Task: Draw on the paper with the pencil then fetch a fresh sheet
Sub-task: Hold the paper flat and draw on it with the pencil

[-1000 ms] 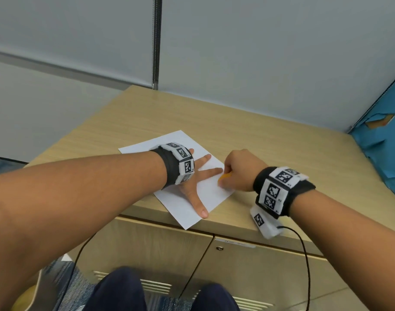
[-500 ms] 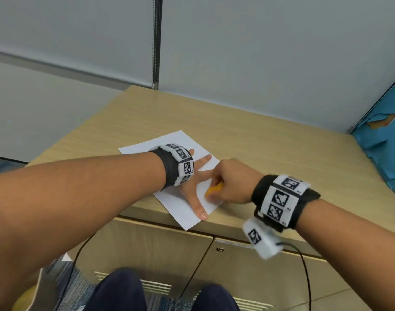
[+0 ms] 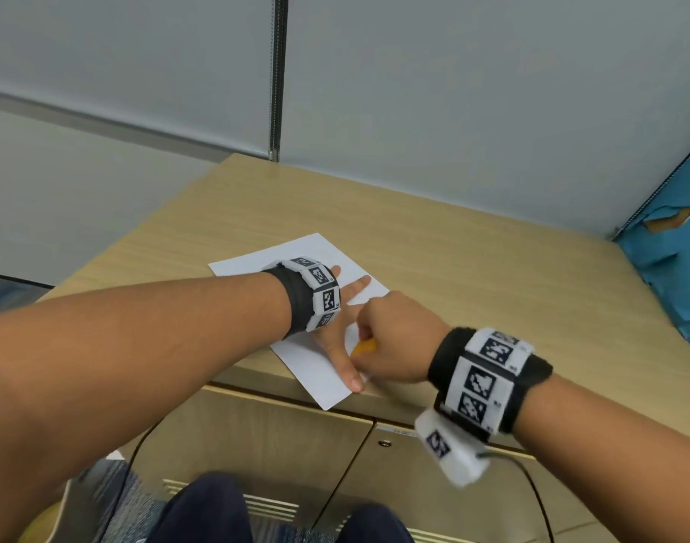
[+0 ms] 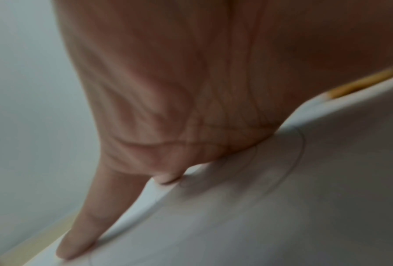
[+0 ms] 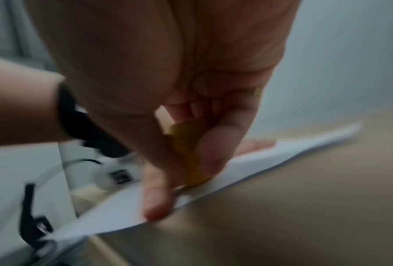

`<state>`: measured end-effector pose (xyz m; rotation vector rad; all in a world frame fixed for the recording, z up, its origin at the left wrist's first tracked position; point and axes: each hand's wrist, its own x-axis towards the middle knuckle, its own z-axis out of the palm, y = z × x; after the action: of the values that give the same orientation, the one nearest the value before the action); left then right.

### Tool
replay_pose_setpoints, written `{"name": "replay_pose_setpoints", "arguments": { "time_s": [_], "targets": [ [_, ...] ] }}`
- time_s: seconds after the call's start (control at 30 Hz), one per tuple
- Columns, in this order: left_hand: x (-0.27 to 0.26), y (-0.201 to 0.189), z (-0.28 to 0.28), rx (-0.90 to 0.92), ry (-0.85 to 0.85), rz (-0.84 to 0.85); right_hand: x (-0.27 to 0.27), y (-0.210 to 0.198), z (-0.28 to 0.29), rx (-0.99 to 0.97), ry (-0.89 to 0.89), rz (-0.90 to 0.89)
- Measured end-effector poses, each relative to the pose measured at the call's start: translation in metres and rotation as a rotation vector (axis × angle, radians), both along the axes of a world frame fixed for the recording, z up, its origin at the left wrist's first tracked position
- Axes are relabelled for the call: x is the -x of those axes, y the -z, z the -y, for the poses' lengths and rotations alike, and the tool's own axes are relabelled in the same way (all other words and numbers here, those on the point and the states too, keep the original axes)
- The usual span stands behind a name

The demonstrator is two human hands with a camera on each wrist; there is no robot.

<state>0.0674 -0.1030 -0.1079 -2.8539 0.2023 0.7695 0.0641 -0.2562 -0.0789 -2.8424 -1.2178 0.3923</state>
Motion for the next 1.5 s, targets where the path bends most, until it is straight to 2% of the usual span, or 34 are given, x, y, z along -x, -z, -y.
{"name": "replay_pose_setpoints", "arguments": {
  "time_s": [0.07,0.17,0.2,0.3,0.37,0.47,0.6,0.67,0.77,0.87,0.93,1.17,1.3,1.5],
  "targets": [
    [0.000,0.000,-0.001,0.008,0.008,0.003,-0.008,-0.003,0.002,0.001,0.022,-0.036],
    [0.000,0.001,0.002,0.007,0.009,0.003,-0.040,-0.009,0.011,-0.068,0.204,0.070],
    [0.000,0.001,0.003,0.002,0.010,0.000,-0.034,-0.006,0.010,-0.068,0.194,0.077],
    [-0.001,0.000,-0.001,0.001,0.010,-0.005,0.000,0.002,0.001,-0.029,0.016,-0.028],
    [0.001,-0.001,-0.001,-0.004,0.014,-0.009,-0.014,-0.003,0.004,-0.043,0.090,-0.046],
    [0.001,-0.003,0.003,-0.002,0.009,-0.012,-0.038,-0.006,0.009,-0.085,0.214,0.063],
    [0.001,-0.001,0.001,-0.013,0.001,-0.010,0.001,0.002,-0.001,-0.037,0.025,-0.038],
    [0.001,0.000,0.000,-0.012,0.013,-0.004,-0.017,-0.005,0.003,-0.034,0.108,-0.034],
    [0.002,-0.003,0.002,-0.007,0.016,-0.008,-0.039,-0.008,0.005,-0.082,0.248,0.073],
    [-0.003,0.002,0.001,-0.026,0.008,-0.031,-0.012,-0.001,-0.009,-0.037,0.100,0.009],
    [-0.005,0.004,0.001,-0.028,0.013,-0.040,-0.005,0.001,-0.010,-0.030,0.064,-0.050],
    [0.004,-0.006,0.009,-0.016,-0.064,-0.015,-0.025,-0.005,0.014,-0.049,0.244,-0.031],
    [0.013,-0.019,0.013,-0.001,-0.167,-0.023,-0.044,-0.007,0.015,0.015,0.283,0.086],
    [0.020,-0.047,0.001,-0.168,0.000,-0.004,-0.069,-0.003,0.008,-0.084,0.314,0.060]
  ]
}}
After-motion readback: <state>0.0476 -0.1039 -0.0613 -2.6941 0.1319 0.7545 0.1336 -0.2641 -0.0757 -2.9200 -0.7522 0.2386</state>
